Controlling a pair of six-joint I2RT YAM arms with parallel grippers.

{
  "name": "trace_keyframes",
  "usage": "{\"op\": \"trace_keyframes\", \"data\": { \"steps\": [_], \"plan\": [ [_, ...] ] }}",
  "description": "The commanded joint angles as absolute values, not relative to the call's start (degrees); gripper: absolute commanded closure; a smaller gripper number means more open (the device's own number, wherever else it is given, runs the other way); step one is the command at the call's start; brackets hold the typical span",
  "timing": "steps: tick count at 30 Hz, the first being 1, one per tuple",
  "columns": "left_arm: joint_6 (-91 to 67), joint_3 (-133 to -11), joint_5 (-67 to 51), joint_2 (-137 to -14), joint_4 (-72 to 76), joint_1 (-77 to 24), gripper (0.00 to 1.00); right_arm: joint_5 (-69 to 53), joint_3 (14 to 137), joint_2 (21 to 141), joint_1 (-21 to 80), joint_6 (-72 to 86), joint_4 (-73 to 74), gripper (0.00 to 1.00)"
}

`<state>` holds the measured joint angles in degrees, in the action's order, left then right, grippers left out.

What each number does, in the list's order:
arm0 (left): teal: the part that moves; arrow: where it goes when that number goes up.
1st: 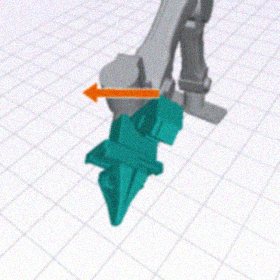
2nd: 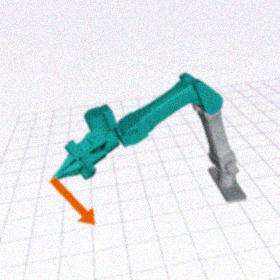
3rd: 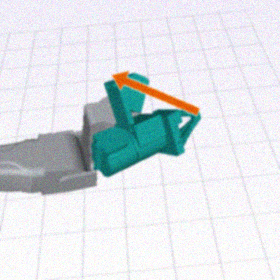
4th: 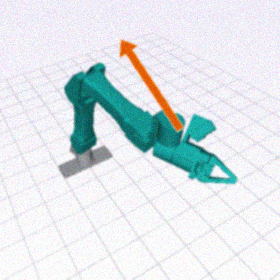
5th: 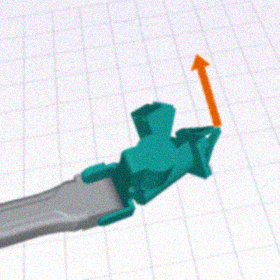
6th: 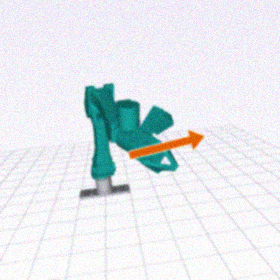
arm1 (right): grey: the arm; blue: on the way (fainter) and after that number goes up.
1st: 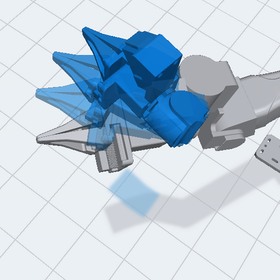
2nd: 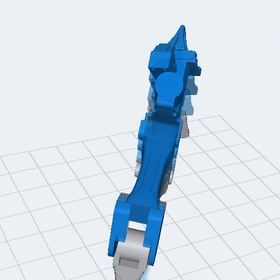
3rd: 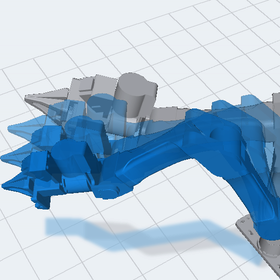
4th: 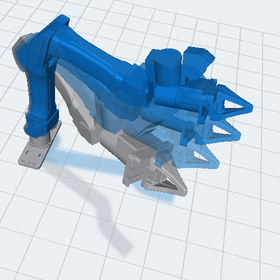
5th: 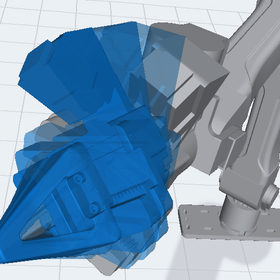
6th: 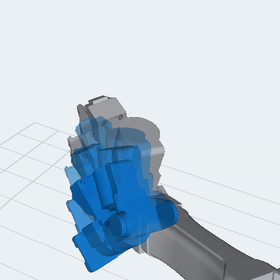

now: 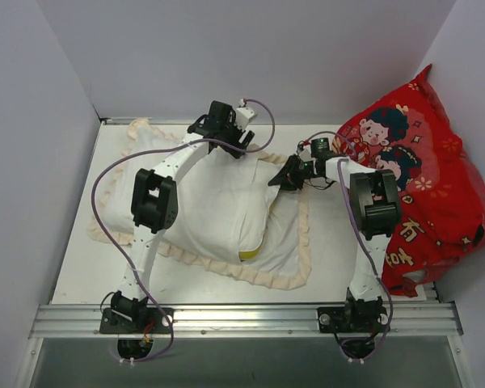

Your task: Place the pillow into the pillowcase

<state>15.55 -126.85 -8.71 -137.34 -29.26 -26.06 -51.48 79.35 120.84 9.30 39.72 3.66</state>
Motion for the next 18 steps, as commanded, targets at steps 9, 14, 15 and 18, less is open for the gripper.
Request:
{"op": "trace_keyframes", "data": {
  "steps": [9,14,15,18],
  "plan": [
    [10.91,-135.61,-30.75,-144.05,-28.13,-26.80,0.60,-54.67,74.62,115.58,11.95,35.60,4.83,1.00],
    [2.15,-140.27,-32.70,-143.80,-25.15,-31.45,1.00,-54.84,74.79,115.75,13.27,36.12,4.57,1.00],
    [0.28,-139.93,-32.35,-142.92,-21.66,-32.60,1.00,-55.02,75.06,116.10,13.71,37.95,3.00,1.00],
    [-11.40,-134.33,-27.44,-137.91,-12.35,-36.20,1.00,-56.51,75.93,116.98,15.38,43.13,-1.82,1.00]
  ]
}}
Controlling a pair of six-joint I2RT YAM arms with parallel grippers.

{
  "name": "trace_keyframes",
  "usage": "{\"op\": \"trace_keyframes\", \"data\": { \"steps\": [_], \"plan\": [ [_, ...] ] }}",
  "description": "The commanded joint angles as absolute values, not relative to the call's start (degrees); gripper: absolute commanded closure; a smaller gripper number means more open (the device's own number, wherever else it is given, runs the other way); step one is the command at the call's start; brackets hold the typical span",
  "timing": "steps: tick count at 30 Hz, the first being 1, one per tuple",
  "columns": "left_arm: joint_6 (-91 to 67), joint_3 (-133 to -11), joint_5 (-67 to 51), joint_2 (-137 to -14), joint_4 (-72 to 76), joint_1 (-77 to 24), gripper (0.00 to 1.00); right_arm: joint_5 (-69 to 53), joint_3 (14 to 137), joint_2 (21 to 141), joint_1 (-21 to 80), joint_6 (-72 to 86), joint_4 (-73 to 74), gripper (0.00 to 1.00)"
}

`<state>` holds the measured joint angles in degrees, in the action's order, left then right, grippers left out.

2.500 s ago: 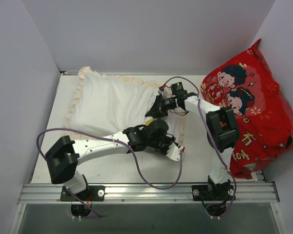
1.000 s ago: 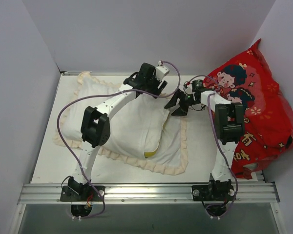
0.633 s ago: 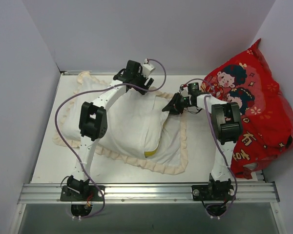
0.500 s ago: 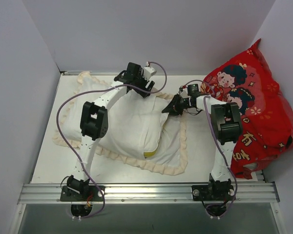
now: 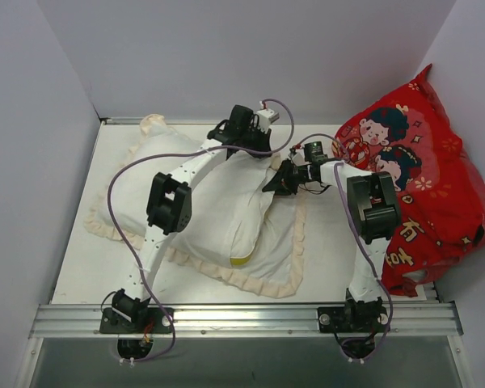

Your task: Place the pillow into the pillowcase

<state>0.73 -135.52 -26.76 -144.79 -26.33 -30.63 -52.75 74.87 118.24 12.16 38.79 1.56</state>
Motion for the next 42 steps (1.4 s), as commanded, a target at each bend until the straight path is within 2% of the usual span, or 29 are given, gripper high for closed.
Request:
{"op": "trace_keyframes", "data": {
  "steps": [1,5,8,10,11,12,13,14,16,17,19,24,30,35,39,42],
  "plan": [
    [-13.51,-133.08,-25.77,-136.86,-11.52,-36.91,1.00,-57.12,76.11,117.07,15.55,43.76,-2.37,1.00],
    [-16.61,-127.36,-17.07,-132.72,-10.11,-37.27,1.00,-57.48,75.15,115.67,14.42,44.47,-3.25,1.00],
    [-14.69,-124.20,-15.56,-131.40,-10.28,-36.04,1.00,-57.92,73.92,113.65,13.54,43.69,-2.82,0.99],
    [-12.76,-123.58,-16.78,-130.87,-10.72,-34.98,1.00,-57.57,73.83,111.72,13.18,41.41,-0.28,0.90],
    [-11.44,-124.53,-18.09,-130.43,-11.33,-34.63,0.99,-56.70,74.35,111.01,12.84,37.39,2.69,0.76],
    [-9.60,-125.59,-20.54,-130.43,-14.64,-34.37,0.68,-56.43,75.14,110.40,11.87,34.40,9.42,0.70],
    [-4.88,-126.90,-21.18,-130.17,-16.85,-34.10,0.53,-55.90,77.41,109.78,11.00,31.76,13.15,0.64],
    [-2.31,-127.26,-20.92,-128.51,-19.05,-34.10,0.42,-55.29,78.56,108.38,10.03,26.42,17.19,0.54],
    [4.17,-122.98,-20.74,-124.91,-21.27,-33.93,0.29,-52.48,79.98,105.49,5.57,23.48,25.29,0.46],
    [6.05,-116.87,-21.26,-120.54,-20.83,-34.01,0.25,-51.34,80.07,104.25,4.06,21.81,27.49,0.40],
    [10.26,-111.65,-20.66,-115.17,-20.66,-34.54,0.24,-46.07,80.42,102.14,0.72,19.70,29.08,0.34],
    [17.56,-99.95,-19.60,-109.60,-23.02,-37.96,0.24,-33.94,85.86,105.72,0.88,14.42,32.78,0.31],
    [21.70,-99.31,-13.11,-111.88,-25.66,-43.84,0.22,-24.53,95.16,116.35,4.39,10.64,33.22,0.25],
    [22.15,-101.25,-10.11,-116.10,-26.54,-44.65,0.20,-18.04,100.37,123.74,7.55,6.87,33.40,0.20],
    [24.07,-99.93,-6.43,-117.24,-26.37,-44.65,0.21,-15.57,100.64,125.77,10.36,4.49,35.94,0.21],
    [25.48,-97.65,-5.45,-117.95,-24.79,-44.47,0.24,-15.64,97.65,126.30,10.72,3.87,38.23,0.34]
  ]
}}
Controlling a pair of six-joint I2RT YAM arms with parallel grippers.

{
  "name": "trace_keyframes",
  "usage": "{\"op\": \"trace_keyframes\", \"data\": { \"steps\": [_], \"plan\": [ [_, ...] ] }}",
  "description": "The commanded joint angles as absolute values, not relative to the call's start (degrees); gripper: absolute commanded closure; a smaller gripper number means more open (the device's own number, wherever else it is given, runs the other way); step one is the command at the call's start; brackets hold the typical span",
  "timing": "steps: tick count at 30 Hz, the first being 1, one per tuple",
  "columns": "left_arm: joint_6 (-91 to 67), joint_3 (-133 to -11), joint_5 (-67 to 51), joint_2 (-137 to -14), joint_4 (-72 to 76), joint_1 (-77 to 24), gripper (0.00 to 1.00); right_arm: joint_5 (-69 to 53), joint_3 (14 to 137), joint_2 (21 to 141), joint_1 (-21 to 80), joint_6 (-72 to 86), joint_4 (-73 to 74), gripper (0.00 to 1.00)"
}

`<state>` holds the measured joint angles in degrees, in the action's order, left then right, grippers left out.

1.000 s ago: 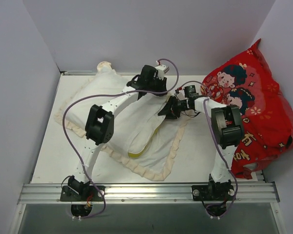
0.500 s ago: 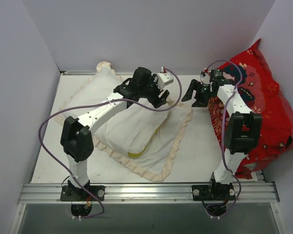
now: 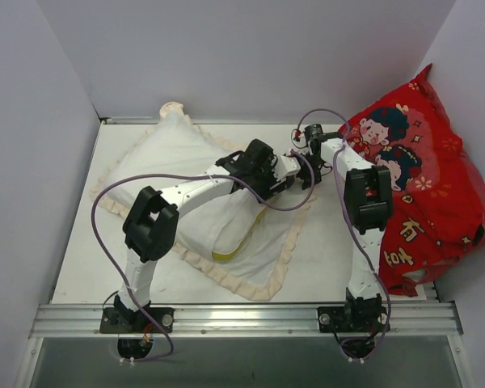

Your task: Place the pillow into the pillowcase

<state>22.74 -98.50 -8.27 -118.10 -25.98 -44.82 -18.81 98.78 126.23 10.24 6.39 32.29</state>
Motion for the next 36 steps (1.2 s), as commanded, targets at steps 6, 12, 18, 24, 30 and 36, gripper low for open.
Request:
{"op": "trace_keyframes", "data": {
  "steps": [6,12,18,24,30,36],
  "plan": [
    [28.39,-98.95,3.94,-123.39,-24.43,-43.69,0.46,-17.75,93.69,125.34,9.58,0.46,45.16,1.00],
    [23.30,-104.41,12.04,-123.14,-26.90,-36.14,0.92,-15.29,86.76,118.84,2.21,-7.55,50.09,1.00],
    [21.98,-101.43,12.92,-117.95,-27.24,-34.71,1.00,-15.11,91.04,115.66,-4.04,-12.57,53.70,1.00],
    [14.18,-105.38,-0.59,-116.73,-31.20,-37.18,0.58,-19.16,105.63,122.07,-0.35,-8.27,55.11,1.00],
    [5.02,-107.13,-12.13,-107.32,-31.55,-31.13,0.11,-16.52,113.12,121.92,3.52,-7.21,54.76,0.49],
    [15.62,-100.39,-7.38,-107.67,-34.98,-20.33,0.17,-28.80,106.55,113.31,2.90,-4.05,54.06,0.37]
  ]
}}
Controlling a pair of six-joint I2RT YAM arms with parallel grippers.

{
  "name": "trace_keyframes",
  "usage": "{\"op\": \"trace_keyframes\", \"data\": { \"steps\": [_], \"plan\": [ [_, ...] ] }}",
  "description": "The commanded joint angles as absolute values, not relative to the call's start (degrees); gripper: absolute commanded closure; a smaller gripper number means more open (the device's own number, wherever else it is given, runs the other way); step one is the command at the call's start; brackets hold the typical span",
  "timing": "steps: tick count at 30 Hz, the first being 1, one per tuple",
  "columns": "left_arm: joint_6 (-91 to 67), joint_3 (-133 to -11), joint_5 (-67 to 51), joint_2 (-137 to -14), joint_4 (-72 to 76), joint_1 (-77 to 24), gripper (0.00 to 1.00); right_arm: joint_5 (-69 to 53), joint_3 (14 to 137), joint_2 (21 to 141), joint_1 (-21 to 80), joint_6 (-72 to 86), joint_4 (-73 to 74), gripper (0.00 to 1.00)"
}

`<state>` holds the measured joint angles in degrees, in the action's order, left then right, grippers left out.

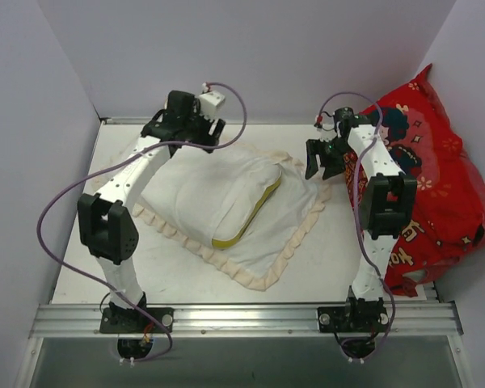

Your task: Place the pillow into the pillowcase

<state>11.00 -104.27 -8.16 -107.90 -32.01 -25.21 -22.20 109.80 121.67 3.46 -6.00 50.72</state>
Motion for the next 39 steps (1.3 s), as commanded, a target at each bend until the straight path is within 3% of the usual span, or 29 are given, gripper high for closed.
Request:
{"op": "trace_keyframes", "data": {
  "steps": [1,5,7,10,12,17,19,20,24,33,36,39],
  "plan": [
    [16.43,-97.24,-8.17,-108.19,-35.59,-19.35,0.20,-31.44,105.31,112.51,2.81,-2.48,53.70,0.38],
    [20.56,-88.52,-13.87,-107.67,-36.65,-18.63,0.39,-48.03,97.93,110.74,4.39,2.87,52.56,0.43],
    [16.99,-82.75,-16.42,-105.22,-37.09,-23.61,0.50,-52.61,90.41,112.14,5.96,9.53,45.76,0.50],
    [13.11,-79.46,-17.66,-103.11,-37.00,-28.88,0.53,-53.61,88.34,113.55,7.55,13.96,39.42,0.52],
    [8.03,-78.75,-19.07,-101.78,-37.00,-31.28,0.53,-54.22,88.15,116.00,8.61,17.90,35.96,0.52],
    [1.76,-82.61,-18.73,-96.77,-36.13,-32.26,0.38,-55.98,92.54,121.81,9.93,22.32,31.47,0.54],
    [1.93,-87.15,-18.46,-96.94,-35.86,-32.43,0.34,-56.08,93.60,123.04,9.84,23.20,30.33,0.61],
    [1.85,-89.54,-19.76,-97.81,-36.21,-32.95,0.33,-55.73,93.69,123.31,9.84,23.38,30.15,0.70],
    [0.26,-100.09,-20.83,-107.54,-37.96,-35.15,0.32,-55.81,91.42,122.00,9.93,22.85,29.62,0.83],
    [-3.69,-114.78,-21.45,-122.94,-38.32,-36.39,0.35,-54.50,84.91,117.16,9.67,21.18,29.71,0.85],
    [-3.87,-116.62,-22.24,-125.85,-38.93,-36.74,0.42,-54.05,84.20,117.33,9.58,20.83,29.79,0.86],
    [-2.82,-117.94,-23.89,-126.91,-39.37,-37.70,0.79,-53.00,84.20,118.12,9.49,20.66,29.79,0.89]
  ]
}}
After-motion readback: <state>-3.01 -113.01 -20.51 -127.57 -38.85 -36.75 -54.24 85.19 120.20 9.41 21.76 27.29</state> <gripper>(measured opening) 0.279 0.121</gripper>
